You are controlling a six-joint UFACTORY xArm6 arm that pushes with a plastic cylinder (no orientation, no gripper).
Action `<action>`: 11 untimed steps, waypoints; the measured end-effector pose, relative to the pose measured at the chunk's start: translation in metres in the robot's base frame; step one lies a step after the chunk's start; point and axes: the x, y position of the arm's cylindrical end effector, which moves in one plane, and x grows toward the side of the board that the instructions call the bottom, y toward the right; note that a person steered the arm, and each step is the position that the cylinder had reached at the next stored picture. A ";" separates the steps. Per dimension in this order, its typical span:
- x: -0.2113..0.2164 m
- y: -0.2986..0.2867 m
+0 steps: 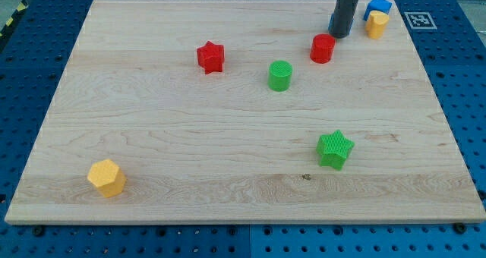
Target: Move the blue triangle to the left of the yellow heart
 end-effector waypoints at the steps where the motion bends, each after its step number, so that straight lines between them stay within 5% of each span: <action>1: -0.008 -0.013; 3: -0.038 -0.038; 8: -0.041 0.003; 11: -0.095 0.019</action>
